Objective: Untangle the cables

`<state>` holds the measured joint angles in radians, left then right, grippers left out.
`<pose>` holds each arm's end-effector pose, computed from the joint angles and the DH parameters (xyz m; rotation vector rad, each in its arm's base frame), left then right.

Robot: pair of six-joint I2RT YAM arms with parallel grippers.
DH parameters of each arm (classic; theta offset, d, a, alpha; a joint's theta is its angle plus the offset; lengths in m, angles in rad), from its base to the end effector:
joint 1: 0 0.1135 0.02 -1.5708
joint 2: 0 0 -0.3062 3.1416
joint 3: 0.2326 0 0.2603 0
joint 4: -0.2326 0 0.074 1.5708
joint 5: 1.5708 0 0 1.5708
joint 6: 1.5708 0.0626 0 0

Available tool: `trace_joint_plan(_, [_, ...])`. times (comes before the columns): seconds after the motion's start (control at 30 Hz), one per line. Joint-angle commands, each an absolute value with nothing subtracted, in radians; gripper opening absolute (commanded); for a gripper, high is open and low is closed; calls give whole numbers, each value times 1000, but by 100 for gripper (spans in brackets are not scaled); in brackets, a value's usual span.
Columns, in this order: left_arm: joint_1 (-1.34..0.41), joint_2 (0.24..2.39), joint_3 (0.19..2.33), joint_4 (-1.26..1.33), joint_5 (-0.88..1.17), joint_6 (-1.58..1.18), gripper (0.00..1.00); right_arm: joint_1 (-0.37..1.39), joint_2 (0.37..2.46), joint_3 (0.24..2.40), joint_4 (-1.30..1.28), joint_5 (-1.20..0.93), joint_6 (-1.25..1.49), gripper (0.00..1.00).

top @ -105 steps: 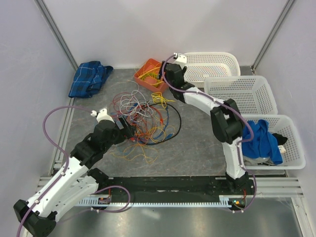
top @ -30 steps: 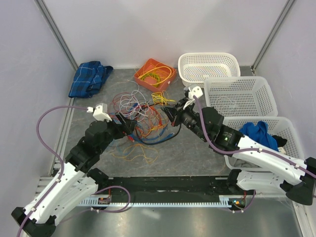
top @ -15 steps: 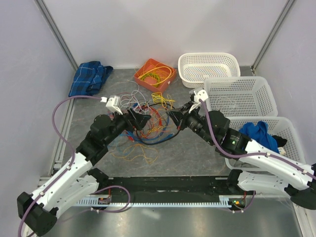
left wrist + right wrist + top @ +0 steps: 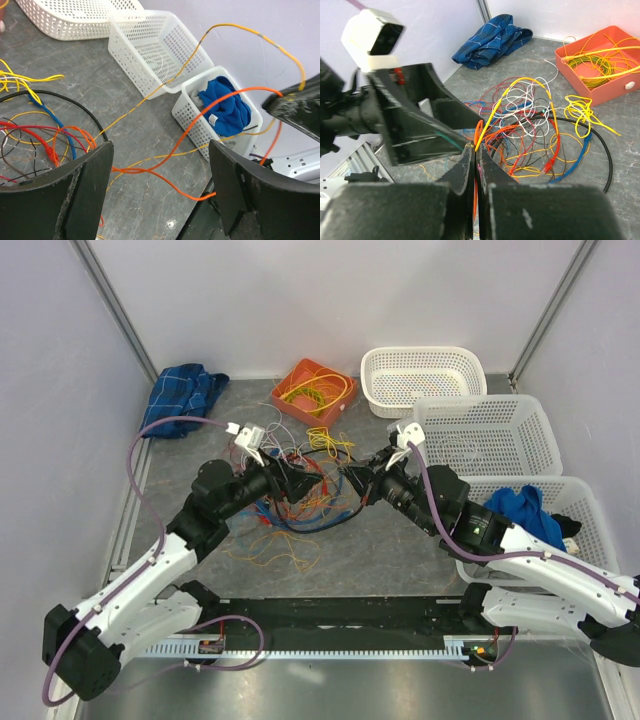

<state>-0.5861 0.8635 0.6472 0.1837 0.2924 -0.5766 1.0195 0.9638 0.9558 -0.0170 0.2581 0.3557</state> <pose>0.1693 -0.1341 0.3461 0.2513 1.7050 -1.1168 0.1360 0.1906 0.4196 -0.3402 1.6282 0.8560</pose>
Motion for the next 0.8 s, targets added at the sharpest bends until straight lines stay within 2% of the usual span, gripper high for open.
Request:
trace_joint_plan(0.0, [-591, 946, 715, 174, 327, -515, 78, 1025, 962, 950, 15, 230, 374, 0])
trace_joint_plan(0.07, [-591, 1003, 748, 152, 324, -511, 72, 1025, 966, 951, 17, 216, 376, 0])
trace_joint_plan(0.17, [-592, 1035, 787, 126, 299, -509, 43, 1025, 956, 950, 14, 222, 373, 0])
trace_joint_plan(0.2, [-591, 1037, 795, 117, 267, -506, 26, 1025, 951, 943, 11, 225, 371, 0])
trace_joint_plan(0.27, [-591, 1026, 833, 78, 239, -485, 2, 1025, 925, 937, 2, 253, 364, 0])
trace_joint_plan(0.3, [-592, 1020, 850, 65, 212, -476, 2, 1025, 914, 931, 3, 267, 361, 6])
trace_joint_plan(0.33, [-591, 1016, 886, 34, 200, -468, 2, 1025, 905, 930, -24, 275, 351, 31])
trace_joint_plan(0.43, [-591, 997, 975, 6, 166, -451, 2, 1025, 867, 917, -46, 305, 348, 69])
trace_joint_plan(0.53, [-591, 992, 1073, -70, 143, -446, 2, 1025, 831, 904, -61, 334, 339, 83])
trace_joint_plan(0.77, [-591, 1006, 1262, -147, 107, -408, 2, 1025, 808, 876, -58, 344, 330, 83])
